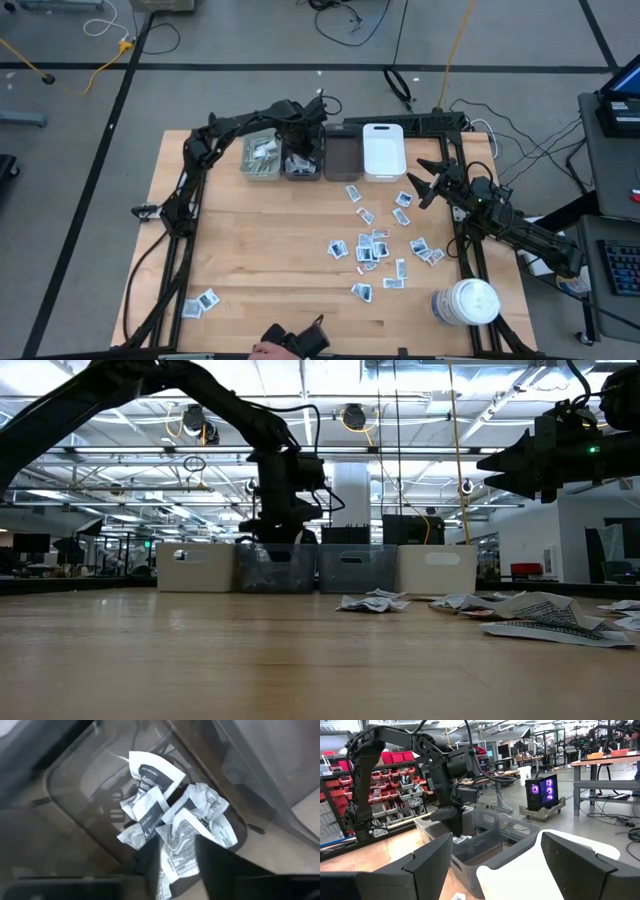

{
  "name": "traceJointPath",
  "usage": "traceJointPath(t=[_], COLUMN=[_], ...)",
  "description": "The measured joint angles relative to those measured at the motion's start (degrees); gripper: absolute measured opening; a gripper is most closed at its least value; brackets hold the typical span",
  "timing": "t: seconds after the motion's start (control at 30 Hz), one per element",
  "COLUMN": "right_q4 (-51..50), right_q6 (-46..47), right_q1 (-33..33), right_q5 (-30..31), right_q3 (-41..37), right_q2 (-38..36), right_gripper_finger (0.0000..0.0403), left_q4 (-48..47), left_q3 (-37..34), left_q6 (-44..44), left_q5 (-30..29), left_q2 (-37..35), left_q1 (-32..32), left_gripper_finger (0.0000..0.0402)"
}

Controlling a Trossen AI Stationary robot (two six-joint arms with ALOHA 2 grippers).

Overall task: Pick & Place First Aid Supplies
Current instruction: Put the towelette pack into the left black bin

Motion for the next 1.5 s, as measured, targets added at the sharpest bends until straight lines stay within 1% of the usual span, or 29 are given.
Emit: traceJointPath(t=[0.13,0.23,0.33,0.47,0.63,0.77,0.93,1.0,1.07,1.2,1.4,1.5], right_q4=[0.0,0.0,0.0,0.0,0.0,0.0,0.0,0.0,0.0,0.0,0.0,0.0], right_q6=[0.0,0.0,0.0,0.0,0.0,0.0,0.0,0.0,0.0,0.0,0.0,0.0], right_q1=[0.0,0.0,0.0,0.0,0.0,0.0,0.0,0.0,0.0,0.0,0.0,0.0], right_q5=[0.0,0.0,0.0,0.0,0.0,0.0,0.0,0.0,0.0,0.0,0.0,0.0], right_q3=[0.0,0.0,0.0,0.0,0.0,0.0,0.0,0.0,0.0,0.0,0.0,0.0], right_q2=[0.0,0.0,0.0,0.0,0.0,0.0,0.0,0.0,0.0,0.0,0.0,0.0], right_gripper_finger=[0.0297,0.0297,0.0297,0.0297,0.0297,0.0297,0.0297,0.0297,0.0297,0.0297,0.0297,0.0297], left_q4=[0.0,0.1,0.1,-1.3,-2.7,-3.8,-8.1,-8.2,-6.6,-2.5,0.7,1.3], left_q3=[0.0,0.0,0.0,0.0,0.0,0.0,0.0,-1.5,-5.0,-14.7,-27.6,-32.9], left_q6=[-0.2,0.1,0.1,-0.2,0.0,0.0,-2.1,-2.6,-3.8,-6.7,-14.3,-18.5], left_q5=[0.5,0.9,1.0,1.0,-0.1,-0.6,-0.6,-0.5,-0.3,-0.3,-0.1,1.2], left_q2=[0.0,0.0,0.0,-1.0,-5.7,-9.0,-11.9,-13.6,-16.0,-21.7,-29.9,-33.7], left_q1=[0.1,0.1,0.1,0.1,-0.7,-2.1,-3.9,-4.6,-5.4,-8.4,-13.2,-16.5], left_gripper_finger=[0.0211,0.0260,0.0292,0.0314,0.0317,0.0307,0.0292,0.0287,0.0282,0.0278,0.0278,0.0274])
